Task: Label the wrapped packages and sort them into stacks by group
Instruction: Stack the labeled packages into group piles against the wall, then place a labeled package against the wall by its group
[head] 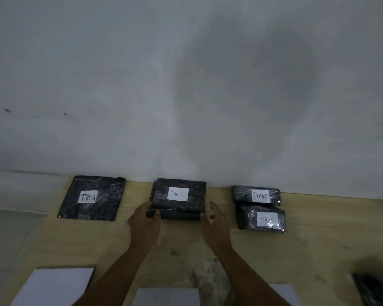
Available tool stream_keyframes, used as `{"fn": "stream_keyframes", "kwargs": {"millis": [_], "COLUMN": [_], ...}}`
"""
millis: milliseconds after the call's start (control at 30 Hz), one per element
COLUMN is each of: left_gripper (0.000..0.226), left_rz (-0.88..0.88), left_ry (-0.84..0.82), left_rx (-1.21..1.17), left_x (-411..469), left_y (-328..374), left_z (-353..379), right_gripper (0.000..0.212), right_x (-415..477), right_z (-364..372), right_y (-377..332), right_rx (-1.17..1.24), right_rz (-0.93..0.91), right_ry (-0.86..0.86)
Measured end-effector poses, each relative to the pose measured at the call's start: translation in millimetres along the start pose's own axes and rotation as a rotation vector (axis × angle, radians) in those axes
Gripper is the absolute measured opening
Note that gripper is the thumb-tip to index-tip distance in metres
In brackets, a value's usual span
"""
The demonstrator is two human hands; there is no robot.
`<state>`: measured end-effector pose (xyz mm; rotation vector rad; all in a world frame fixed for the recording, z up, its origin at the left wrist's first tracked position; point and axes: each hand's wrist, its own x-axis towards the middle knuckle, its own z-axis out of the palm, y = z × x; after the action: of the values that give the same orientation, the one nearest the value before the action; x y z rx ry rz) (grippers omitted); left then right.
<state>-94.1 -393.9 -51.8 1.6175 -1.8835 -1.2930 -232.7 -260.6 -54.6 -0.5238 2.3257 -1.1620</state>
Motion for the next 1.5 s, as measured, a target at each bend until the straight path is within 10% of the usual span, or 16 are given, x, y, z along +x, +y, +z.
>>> {"fn": "stream_keyframes", "kwargs": {"millis": [433, 900, 1133, 1500], "left_gripper": [0.020, 0.014, 0.014, 0.013], "left_rz": [0.189, 0.331, 0.357, 0.386], "left_ry": [-0.379, -0.925, -1.078, -1.124], "left_rx": [-0.140, 0.004, 0.094, 0.192], "left_x": [-179, -372, -433, -468], "left_y": [78, 132, 134, 138], "left_z": [61, 235, 289, 320], "right_gripper": [0.027, 0.016, 0.078, 0.125], "right_x": [-119, -231, -280, -303], "right_z": [-145, -374, -450, -485], "right_y": [47, 219, 311, 374], "right_rx": [0.099, 0.057, -0.418, -0.310], "right_rz": [-0.150, 0.090, 0.420, 0.667], "right_ry": [0.126, 0.602, 0.640, 0.471]}}
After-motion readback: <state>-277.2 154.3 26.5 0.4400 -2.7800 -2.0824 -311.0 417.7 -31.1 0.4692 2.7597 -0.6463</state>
